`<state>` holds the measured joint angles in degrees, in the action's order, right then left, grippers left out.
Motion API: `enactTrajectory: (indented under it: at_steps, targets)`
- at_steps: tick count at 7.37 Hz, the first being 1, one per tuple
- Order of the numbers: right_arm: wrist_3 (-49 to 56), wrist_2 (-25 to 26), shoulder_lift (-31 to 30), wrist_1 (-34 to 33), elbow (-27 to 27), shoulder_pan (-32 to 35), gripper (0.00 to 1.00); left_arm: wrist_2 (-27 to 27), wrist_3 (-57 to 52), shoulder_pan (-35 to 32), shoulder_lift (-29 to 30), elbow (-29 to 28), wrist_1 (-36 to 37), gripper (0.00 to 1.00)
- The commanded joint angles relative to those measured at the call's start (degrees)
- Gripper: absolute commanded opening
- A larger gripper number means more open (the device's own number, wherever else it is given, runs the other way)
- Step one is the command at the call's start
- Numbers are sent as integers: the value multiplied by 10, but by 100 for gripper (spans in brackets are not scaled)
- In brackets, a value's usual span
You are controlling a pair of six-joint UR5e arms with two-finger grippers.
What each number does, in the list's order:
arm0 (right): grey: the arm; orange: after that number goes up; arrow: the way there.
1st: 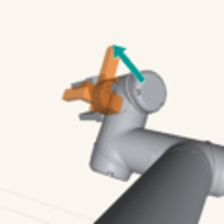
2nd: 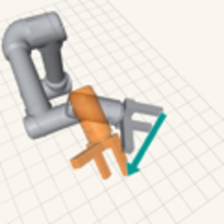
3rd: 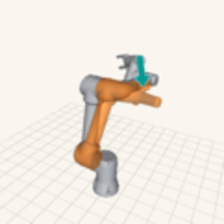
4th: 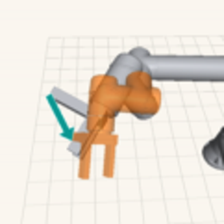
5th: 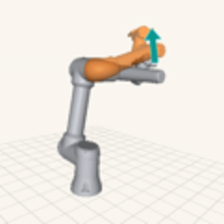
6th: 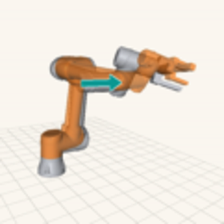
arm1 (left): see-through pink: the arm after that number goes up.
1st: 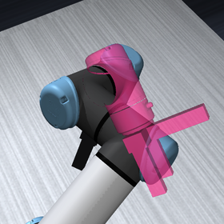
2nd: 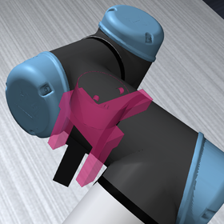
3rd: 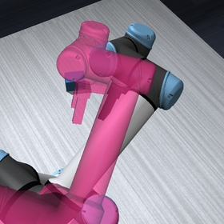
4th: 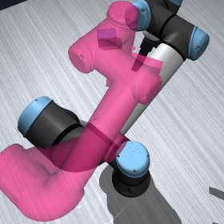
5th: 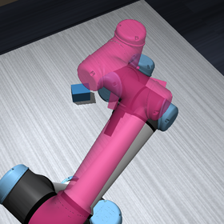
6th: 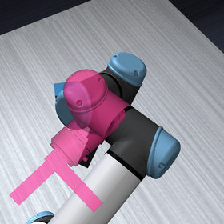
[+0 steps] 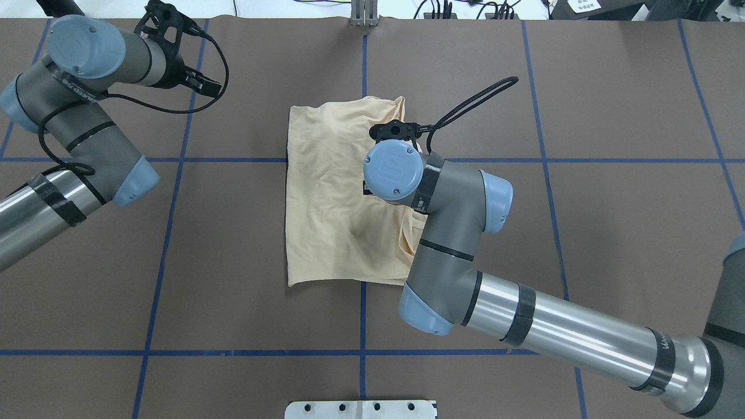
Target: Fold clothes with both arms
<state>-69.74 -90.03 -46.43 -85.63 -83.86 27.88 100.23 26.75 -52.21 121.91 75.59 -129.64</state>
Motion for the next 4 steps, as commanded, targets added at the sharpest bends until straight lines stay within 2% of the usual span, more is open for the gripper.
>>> enactTrajectory:
  at_steps: [1,3,4]
  targets:
    - [3,-13,-39,31,-31,2,29,0,0,0,0,0,0,100]
    - [3,-14,-38,30,-30,3,29,0,0,0,0,0,0,100]
    - [0,-13,-37,31,-29,3,21,0,0,0,0,0,0,100]
